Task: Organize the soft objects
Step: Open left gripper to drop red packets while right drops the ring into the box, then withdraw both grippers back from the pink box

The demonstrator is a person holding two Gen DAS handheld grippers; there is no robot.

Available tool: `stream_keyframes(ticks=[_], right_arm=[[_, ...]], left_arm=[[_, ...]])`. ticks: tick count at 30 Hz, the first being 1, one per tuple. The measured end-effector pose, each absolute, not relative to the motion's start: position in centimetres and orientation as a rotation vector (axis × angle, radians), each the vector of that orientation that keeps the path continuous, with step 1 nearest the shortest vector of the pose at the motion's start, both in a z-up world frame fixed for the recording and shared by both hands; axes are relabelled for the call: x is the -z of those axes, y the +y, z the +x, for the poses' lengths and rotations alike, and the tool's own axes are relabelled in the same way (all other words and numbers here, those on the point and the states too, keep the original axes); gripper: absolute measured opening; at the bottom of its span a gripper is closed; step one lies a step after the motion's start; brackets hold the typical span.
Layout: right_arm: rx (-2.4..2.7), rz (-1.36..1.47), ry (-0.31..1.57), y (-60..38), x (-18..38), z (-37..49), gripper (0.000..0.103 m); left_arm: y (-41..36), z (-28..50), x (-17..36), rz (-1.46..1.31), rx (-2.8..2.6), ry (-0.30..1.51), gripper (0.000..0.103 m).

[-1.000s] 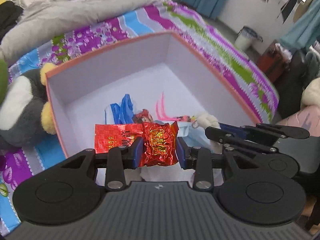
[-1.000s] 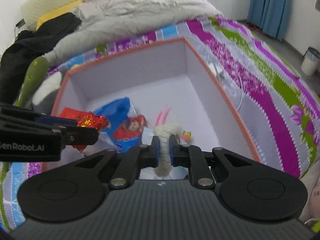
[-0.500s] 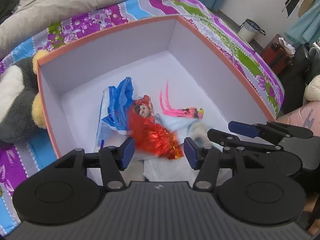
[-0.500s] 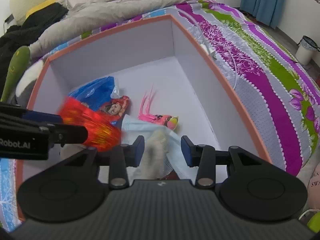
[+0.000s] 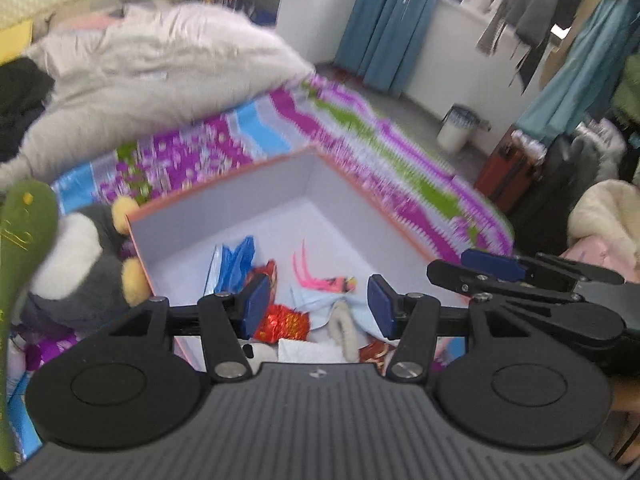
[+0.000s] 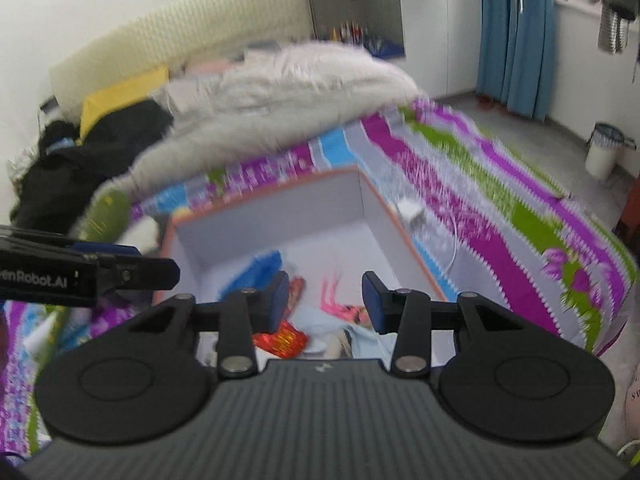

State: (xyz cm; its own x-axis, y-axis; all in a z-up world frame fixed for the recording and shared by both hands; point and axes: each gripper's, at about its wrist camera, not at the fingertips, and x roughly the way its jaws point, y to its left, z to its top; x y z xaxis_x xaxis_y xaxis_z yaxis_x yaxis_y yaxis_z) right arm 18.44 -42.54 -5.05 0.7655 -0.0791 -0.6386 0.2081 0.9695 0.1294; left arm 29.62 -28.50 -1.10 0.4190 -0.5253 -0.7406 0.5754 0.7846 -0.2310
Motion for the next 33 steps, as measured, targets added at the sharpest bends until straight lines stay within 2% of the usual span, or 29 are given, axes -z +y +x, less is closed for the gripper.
stream_keyframes(ticks=[6,13,25,33], right_arm=[[0.139,0.175,0.584,-39.8,1.3,14.1,0.043],[0.104,0.167,0.505,-37.0,-0.9,9.1,0.043],[0.118,0.131,0.420,-33.7,-2.1,3.0,0.043],[0.130,0.161,0.465,-33.0,0.0,0.1,0.043]], left_arm=[[-25.3,24.8,-3.5,0.039,0.716,0.797,0.060],[-21.3,19.2,-6.4,-0.003,0.727,0.708,0.060],[-18.5,11.1,-7.5,-0.013,0.739,0.636,0.060],[-17.4,7.9,-6.3,-0.004,0.712,0.638,0.060]])
